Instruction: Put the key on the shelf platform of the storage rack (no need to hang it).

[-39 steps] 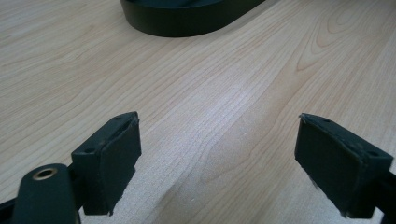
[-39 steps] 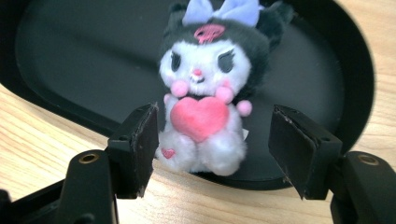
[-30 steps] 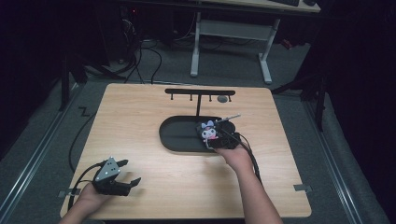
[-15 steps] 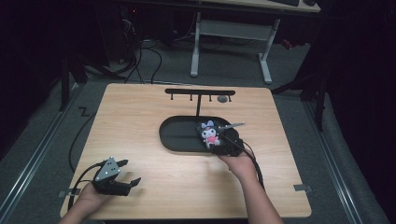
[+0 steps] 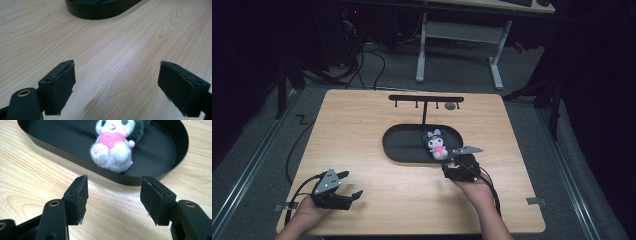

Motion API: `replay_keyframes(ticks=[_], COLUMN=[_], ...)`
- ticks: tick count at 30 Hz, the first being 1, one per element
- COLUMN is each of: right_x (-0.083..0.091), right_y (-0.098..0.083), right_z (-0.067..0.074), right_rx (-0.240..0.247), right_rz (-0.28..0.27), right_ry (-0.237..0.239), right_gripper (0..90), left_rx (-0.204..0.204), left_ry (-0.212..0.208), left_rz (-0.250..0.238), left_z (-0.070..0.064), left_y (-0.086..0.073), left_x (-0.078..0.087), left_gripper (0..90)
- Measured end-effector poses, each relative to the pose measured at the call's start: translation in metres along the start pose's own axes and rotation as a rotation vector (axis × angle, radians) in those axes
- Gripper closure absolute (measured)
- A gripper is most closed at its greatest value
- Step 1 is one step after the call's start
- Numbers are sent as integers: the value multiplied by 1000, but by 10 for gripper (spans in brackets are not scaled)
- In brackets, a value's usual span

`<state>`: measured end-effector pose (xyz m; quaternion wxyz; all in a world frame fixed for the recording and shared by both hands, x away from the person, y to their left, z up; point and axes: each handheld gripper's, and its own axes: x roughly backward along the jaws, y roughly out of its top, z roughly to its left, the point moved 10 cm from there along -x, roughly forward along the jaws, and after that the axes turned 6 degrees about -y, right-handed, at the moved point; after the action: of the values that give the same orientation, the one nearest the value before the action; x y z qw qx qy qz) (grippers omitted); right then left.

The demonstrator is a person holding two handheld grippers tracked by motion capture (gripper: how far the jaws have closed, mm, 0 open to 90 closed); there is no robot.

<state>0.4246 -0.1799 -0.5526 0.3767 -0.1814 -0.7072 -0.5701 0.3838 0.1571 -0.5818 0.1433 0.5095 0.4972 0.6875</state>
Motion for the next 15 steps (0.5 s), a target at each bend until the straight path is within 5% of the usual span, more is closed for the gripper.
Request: replay_keyframes(ticks=[15], right_x=[21], right_y=[-54], right_z=[-6], right_rx=[-47], right_rz=[-143], right_ry=[23], right_gripper=[343], left_rx=[-7], left_ry=[8], left_rz=[-2], left_z=[0], left_y=[0], left_x=[1], left_gripper=[155])
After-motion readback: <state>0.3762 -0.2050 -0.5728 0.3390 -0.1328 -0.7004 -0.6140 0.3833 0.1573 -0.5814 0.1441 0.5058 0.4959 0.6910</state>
